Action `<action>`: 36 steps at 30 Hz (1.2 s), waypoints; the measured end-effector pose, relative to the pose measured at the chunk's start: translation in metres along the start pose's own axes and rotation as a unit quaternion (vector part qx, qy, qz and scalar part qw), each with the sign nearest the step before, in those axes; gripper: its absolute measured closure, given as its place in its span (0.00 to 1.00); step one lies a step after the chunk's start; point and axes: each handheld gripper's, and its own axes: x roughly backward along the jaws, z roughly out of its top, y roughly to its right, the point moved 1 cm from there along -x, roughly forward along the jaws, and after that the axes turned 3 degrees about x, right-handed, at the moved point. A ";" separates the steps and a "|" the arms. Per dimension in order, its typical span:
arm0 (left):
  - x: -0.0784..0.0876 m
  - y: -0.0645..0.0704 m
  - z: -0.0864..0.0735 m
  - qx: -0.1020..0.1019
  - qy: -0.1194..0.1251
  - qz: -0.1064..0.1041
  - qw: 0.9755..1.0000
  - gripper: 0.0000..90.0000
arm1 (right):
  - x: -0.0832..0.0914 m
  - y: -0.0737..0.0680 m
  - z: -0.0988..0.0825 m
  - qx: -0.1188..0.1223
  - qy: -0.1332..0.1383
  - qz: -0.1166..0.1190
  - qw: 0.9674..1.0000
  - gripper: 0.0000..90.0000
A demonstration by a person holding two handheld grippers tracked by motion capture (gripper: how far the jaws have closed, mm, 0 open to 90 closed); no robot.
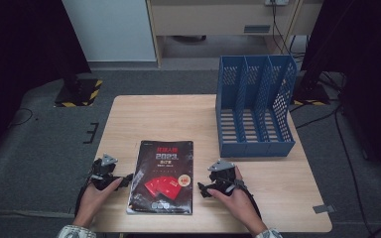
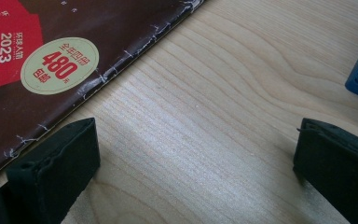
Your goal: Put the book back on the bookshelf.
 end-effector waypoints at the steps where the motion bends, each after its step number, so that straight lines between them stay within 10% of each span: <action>1: 0.002 0.000 0.001 0.003 0.003 -0.007 1.000 0.13 | 0.000 0.000 0.000 0.001 0.000 0.000 1.000 0.01; 9: 0.016 0.004 0.008 0.032 0.024 -0.043 0.998 0.19 | 0.002 -0.001 0.003 0.006 -0.005 0.005 1.000 0.09; 22: 0.022 0.024 0.015 0.063 -0.020 -0.135 0.989 0.33 | 0.011 -0.020 0.018 0.053 0.032 0.055 0.997 0.28; 36: 0.005 0.032 0.020 0.061 -0.056 -0.114 0.990 0.42 | -0.003 -0.042 0.028 0.067 0.034 0.098 0.992 0.30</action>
